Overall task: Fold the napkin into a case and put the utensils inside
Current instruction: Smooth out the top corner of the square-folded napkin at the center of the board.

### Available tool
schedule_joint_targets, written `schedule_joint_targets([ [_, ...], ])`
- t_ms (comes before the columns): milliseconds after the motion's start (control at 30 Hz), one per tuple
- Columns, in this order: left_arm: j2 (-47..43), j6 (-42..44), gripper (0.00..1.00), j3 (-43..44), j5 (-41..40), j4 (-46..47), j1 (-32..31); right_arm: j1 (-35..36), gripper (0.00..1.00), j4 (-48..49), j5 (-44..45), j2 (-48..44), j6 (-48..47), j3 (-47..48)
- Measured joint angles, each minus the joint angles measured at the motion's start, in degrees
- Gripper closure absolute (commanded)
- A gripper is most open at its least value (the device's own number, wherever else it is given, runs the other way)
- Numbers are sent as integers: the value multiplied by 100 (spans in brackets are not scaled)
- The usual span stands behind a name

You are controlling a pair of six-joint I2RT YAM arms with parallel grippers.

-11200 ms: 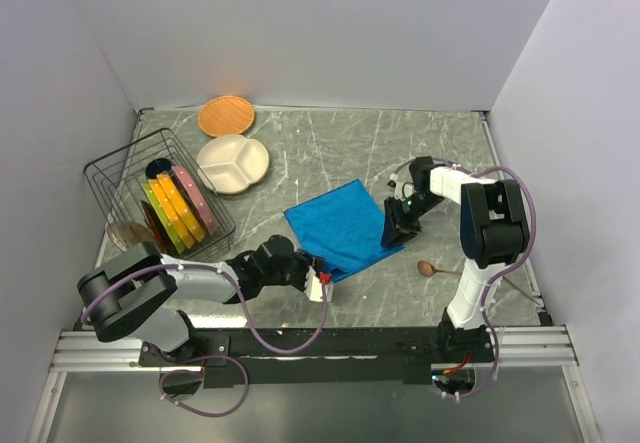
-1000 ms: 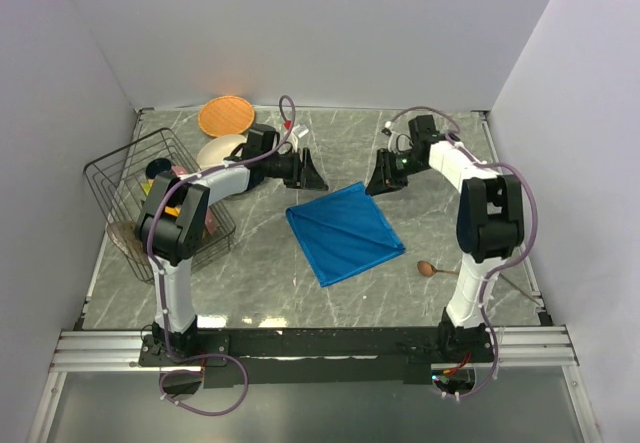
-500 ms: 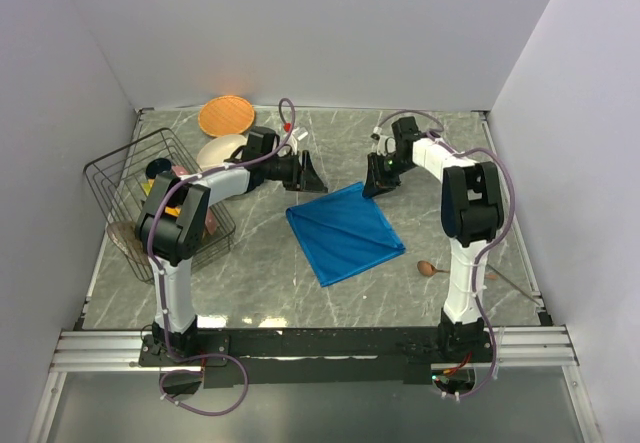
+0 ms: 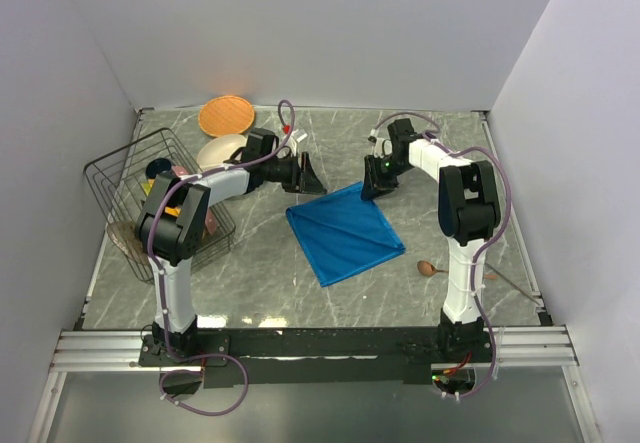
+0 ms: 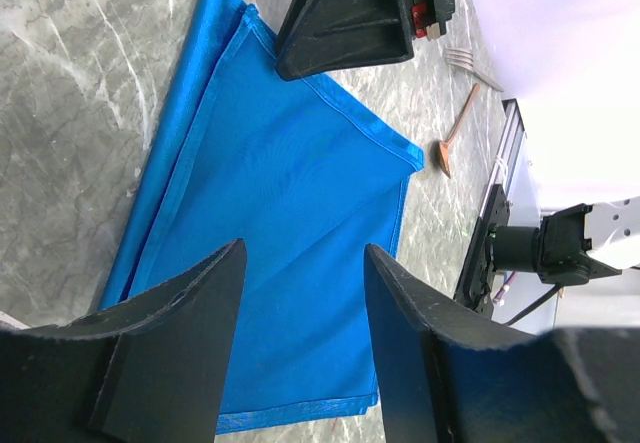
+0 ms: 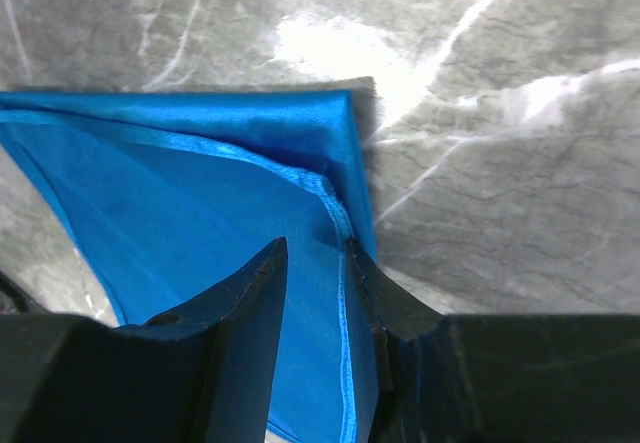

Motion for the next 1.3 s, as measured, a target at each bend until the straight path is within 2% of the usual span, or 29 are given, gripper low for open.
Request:
schedule_joint_targets([
  [367, 0, 2, 43, -24, 2, 15, 17, 68, 62, 4, 282, -2, 0, 57],
  [900, 0, 15, 43, -76, 7, 24, 46, 157, 56, 4, 553, -33, 2, 79],
  [1300, 0, 15, 44, -76, 11, 24, 92, 195, 59, 48, 728, -33, 4, 120],
])
